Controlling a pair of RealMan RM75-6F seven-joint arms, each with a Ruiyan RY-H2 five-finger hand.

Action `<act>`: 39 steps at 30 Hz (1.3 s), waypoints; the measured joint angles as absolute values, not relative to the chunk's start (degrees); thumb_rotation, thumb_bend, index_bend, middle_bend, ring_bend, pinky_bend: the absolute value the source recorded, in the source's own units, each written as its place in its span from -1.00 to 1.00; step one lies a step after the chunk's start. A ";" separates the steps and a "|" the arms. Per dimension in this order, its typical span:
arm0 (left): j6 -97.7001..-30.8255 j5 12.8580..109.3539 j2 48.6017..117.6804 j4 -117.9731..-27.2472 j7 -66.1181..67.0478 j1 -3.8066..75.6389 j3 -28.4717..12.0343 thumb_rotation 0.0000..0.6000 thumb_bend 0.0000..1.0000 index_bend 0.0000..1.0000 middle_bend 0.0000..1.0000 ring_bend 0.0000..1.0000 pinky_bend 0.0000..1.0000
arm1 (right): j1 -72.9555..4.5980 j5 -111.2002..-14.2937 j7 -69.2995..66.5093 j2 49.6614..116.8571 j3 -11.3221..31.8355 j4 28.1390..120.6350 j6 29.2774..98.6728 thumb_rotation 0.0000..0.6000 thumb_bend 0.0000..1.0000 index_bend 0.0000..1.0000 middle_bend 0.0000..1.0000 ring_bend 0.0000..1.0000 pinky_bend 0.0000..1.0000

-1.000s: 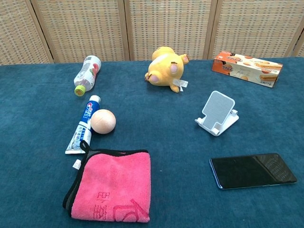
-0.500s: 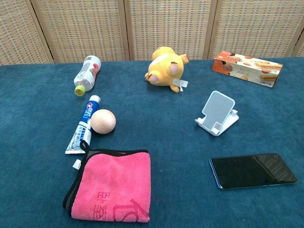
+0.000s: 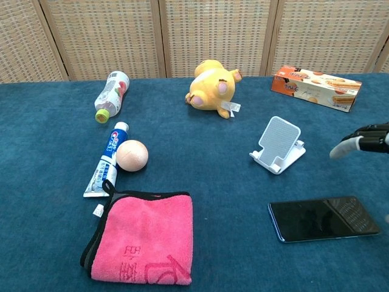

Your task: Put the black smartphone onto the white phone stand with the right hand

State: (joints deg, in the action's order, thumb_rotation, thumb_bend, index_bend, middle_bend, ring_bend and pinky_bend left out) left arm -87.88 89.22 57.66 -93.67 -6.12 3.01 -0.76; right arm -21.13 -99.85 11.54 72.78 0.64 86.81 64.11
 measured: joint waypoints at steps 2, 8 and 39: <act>-87.98 89.24 57.57 -93.62 -6.43 2.96 -0.76 1.00 -1.00 -1.00 -1.00 -1.00 -1.00 | -21.52 -98.26 15.17 73.96 0.75 87.22 62.45 1.00 -1.00 -0.58 -0.54 -0.63 -0.51; -87.88 89.21 57.33 -93.59 -6.89 2.94 -0.74 1.00 -1.00 -1.00 -1.00 -1.00 -1.00 | -22.42 -91.39 22.77 76.23 1.34 88.90 57.58 1.00 -1.00 -0.57 -0.54 -0.63 -0.51; -86.40 87.99 57.34 -94.25 -5.54 3.41 -0.99 1.00 -1.00 -1.00 -1.00 -1.00 -1.00 | -25.79 -78.57 33.09 81.90 0.74 90.79 53.26 1.00 -0.89 -0.56 -0.54 -0.63 -0.50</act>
State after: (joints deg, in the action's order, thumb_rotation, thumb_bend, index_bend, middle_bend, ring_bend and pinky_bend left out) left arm -86.40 87.99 57.34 -94.25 -5.54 3.41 -0.99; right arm -25.79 -78.57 33.09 81.90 0.74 90.79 53.26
